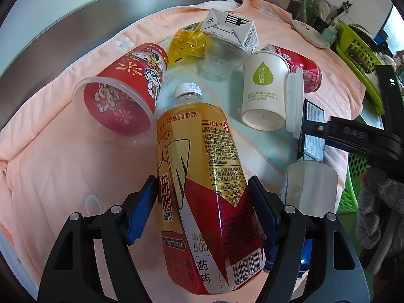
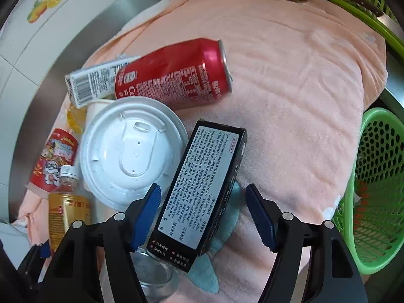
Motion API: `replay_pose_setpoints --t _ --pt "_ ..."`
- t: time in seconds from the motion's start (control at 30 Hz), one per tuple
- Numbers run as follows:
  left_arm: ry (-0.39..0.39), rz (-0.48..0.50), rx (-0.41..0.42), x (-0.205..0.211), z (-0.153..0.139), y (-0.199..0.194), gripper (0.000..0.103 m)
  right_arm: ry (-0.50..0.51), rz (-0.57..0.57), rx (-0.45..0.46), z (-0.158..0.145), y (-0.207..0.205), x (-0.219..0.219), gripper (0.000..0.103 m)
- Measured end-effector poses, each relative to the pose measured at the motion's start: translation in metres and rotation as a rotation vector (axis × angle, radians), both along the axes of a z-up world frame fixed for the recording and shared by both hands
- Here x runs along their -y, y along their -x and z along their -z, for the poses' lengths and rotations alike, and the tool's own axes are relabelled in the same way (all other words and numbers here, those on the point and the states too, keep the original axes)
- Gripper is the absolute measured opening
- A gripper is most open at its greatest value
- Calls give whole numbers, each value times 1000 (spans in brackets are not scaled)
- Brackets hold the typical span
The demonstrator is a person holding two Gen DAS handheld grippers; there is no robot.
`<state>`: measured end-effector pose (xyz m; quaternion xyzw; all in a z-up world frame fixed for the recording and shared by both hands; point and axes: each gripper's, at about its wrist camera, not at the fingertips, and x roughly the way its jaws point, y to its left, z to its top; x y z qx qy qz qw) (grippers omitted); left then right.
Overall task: Collect trash
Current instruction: 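Grasp yellow drink bottle with left tool while right tool grasps black box, then drop black box into green basket with right tool while left tool drops bottle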
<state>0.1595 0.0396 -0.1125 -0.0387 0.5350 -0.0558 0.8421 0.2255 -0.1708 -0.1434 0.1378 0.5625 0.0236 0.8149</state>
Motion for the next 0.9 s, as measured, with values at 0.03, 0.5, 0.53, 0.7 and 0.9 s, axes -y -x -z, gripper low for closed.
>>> replay_pose_setpoints --t 0.03,0.5,0.53,0.7,0.9 --pt "1 1 -2 0 0 0 72 21 -1 -1 1 -1 -2 66" --pt "-20 33 -25 5 2 -8 74 85 -8 -16 -3 -3 1 53" --pt "-20 36 -26 6 2 -8 74 102 -18 -16 -3 -3 -1 53" --pt "3 42 -44 5 8 -11 76 134 -21 -19 1 -8 -6 52" --pt "18 52 -43 5 14 -15 74 99 -10 7 -6 3 6 50"
